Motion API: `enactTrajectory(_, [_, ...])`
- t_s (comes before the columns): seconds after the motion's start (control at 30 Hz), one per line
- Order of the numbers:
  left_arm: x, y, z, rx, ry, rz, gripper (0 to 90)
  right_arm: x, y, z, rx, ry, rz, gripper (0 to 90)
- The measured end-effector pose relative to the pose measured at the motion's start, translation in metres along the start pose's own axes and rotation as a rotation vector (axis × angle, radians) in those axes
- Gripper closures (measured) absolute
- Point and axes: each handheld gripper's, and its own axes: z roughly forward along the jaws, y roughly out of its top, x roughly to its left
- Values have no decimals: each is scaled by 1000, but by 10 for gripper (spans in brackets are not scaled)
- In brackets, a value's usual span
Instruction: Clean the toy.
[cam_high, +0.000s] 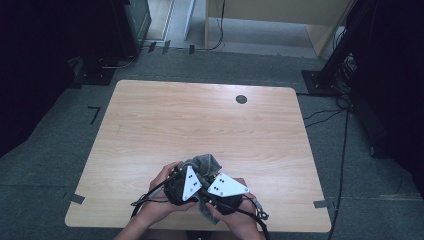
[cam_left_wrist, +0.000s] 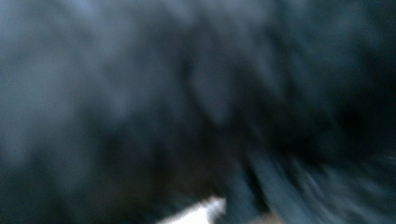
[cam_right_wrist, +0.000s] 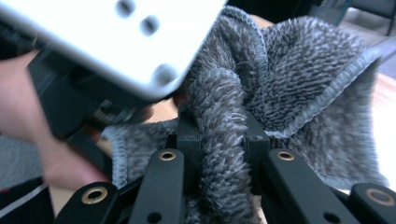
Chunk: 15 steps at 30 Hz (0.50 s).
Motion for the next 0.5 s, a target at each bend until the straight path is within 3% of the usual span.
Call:
enactTrajectory(0.13, [0, -2, 0, 6, -11, 19, 345, -11, 2, -11, -59, -124, 49, 757])
enactTrajectory(0.2, [1, -1, -1, -10, -13, 1, 345, -16, 0, -15, -62, -179, 83, 755])
enactTrajectory(0.27, [2, -1, -2, -18, -14, -3, 344, -15, -1, -15, -78, -147, 92, 748])
enactTrajectory(0.33, [3, -1, -2, -19, -11, -7, 344, -6, 1, -13, -80, -134, 36, 744])
enactTrajectory(0.43, [5, 0, -4, -32, -17, -28, 344, 9, 4, -8, -64, -40, -23, 745])
enactTrajectory(0.5, [4, 0, -4, -30, -10, -8, 344, 15, 3, -1, -22, -36, -59, 745])
